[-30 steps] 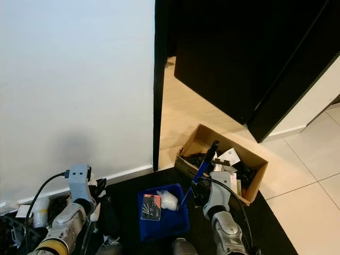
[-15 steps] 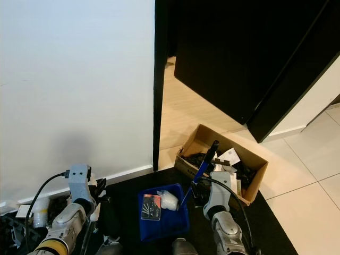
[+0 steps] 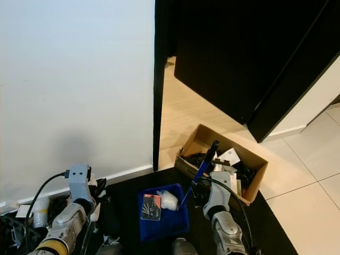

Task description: Sweep floor

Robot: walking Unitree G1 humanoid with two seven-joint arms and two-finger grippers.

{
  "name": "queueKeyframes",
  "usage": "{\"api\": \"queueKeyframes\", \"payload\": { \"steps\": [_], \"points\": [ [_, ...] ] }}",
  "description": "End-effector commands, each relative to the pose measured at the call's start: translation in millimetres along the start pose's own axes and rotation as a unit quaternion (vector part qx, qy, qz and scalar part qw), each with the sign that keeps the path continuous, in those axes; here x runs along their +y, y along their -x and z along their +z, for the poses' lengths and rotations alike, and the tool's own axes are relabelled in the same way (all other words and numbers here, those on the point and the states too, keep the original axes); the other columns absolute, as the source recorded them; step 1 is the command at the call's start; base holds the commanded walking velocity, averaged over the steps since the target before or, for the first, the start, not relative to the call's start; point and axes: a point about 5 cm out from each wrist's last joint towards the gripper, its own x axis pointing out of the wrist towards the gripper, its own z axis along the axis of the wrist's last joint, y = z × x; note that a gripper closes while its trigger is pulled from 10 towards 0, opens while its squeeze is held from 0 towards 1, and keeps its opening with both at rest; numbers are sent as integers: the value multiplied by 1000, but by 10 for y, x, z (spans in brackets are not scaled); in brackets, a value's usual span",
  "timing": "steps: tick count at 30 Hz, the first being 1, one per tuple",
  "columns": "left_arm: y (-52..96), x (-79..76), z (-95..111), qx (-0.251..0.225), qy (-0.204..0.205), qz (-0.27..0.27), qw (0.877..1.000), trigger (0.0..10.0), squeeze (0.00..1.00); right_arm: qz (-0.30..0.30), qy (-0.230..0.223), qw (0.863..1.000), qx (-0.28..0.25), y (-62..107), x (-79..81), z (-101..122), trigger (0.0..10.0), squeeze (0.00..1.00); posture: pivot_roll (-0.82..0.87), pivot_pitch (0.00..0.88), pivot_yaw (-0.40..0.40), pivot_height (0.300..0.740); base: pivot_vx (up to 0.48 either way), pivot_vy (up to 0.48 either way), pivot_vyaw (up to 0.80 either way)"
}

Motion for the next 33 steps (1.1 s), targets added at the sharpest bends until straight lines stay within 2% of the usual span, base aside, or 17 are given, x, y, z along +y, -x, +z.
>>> {"api": "queueKeyframes", "payload": {
  "steps": [1, 33],
  "points": [
    [32, -10, -94, 16, 8, 2, 1000, 10000, 0, -9, -5, 1000, 16, 37, -34, -69, 10000, 0, 25, 163, -14, 740, 0, 0, 0],
    [30, -12, -91, 15, 8, 3, 1000, 10000, 0, -9, -5, 1000, 16, 38, -34, -70, 10000, 0, 24, 165, -14, 740, 0, 0, 0]
  ]
}}
